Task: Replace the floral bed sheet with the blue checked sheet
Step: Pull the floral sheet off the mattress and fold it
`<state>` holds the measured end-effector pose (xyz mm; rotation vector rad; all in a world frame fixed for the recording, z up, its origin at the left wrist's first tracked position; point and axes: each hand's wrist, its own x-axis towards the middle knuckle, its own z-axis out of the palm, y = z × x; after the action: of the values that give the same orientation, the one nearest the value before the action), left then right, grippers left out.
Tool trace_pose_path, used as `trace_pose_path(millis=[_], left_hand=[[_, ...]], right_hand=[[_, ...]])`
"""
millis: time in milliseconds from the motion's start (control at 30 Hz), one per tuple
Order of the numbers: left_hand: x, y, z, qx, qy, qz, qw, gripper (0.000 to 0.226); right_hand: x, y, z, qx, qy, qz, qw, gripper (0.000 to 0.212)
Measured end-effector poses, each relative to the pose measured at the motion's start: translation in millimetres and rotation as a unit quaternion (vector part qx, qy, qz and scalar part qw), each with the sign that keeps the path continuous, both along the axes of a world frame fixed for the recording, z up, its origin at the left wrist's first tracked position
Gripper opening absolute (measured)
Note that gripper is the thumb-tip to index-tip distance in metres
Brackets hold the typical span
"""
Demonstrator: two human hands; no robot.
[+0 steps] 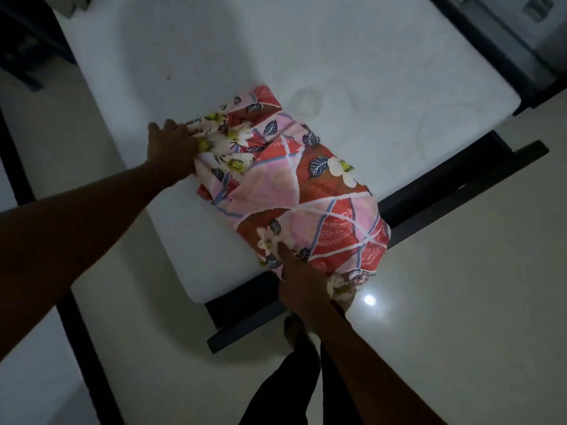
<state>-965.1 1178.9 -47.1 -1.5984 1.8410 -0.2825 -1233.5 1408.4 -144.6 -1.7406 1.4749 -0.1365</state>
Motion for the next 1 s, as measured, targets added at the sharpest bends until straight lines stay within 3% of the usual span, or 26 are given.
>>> trace_pose_path(millis=[133, 233, 300, 367, 433, 567, 700, 833, 900, 1000], left_hand=[[-7.2, 13.0, -20.6, 0.037, -0.056, 0.073, 0.995, 0.049], [-21.3, 9.7, -22.5, 0.043, -0.009, 0.014, 0.999, 0.052], [-32.4, -1.8, -25.1, 0.036, 0.100, -0.055, 0.993, 0.048], [-47.2, -19.9, -32.2, 0.010, 0.252, -0.149, 0.956, 0.038], [-63.8, -43.5, -40.5, -0.011, 0.329, -0.188, 0.925, 0.040], [-83.2, -92.8, -68.0, -0.030, 0.323, -0.103, 0.940, 0.041], [-87.0, -138.8, -86.0, -0.045, 0.331, 0.045, 0.942, 0.040], [-83.3, -151.0, -103.3, -0.056, 0.341, 0.040, 0.938, 0.027], [-73.8, -153.7, -107.0, -0.091, 0.365, 0.067, 0.924, 0.022], [-71.8, -169.1, -102.6, -0.146, 0.442, 0.169, 0.869, 0.015]], right_hand=[[4.2, 8.6, -18.0, 0.096, 0.008, 0.082, 0.992, 0.067], [-6.4, -12.7, -12.9, -0.062, 0.005, 0.006, 0.998, 0.040], [-10.4, -47.4, -3.3, -0.131, -0.017, -0.065, 0.989, 0.032], [-16.0, -92.8, 1.5, -0.166, -0.026, -0.138, 0.976, 0.028], [-21.0, -137.8, 3.3, -0.223, -0.001, -0.184, 0.957, 0.033], [-32.5, -212.9, -6.2, -0.199, 0.036, -0.221, 0.954, 0.043], [-33.0, -258.0, -27.2, -0.127, 0.054, -0.169, 0.976, 0.045], [-31.1, -265.2, -47.1, -0.231, 0.001, -0.183, 0.955, 0.039], [-31.8, -265.9, -48.4, -0.202, -0.007, -0.171, 0.964, 0.029], [-33.0, -267.6, -44.1, -0.102, 0.011, -0.118, 0.988, 0.024]])
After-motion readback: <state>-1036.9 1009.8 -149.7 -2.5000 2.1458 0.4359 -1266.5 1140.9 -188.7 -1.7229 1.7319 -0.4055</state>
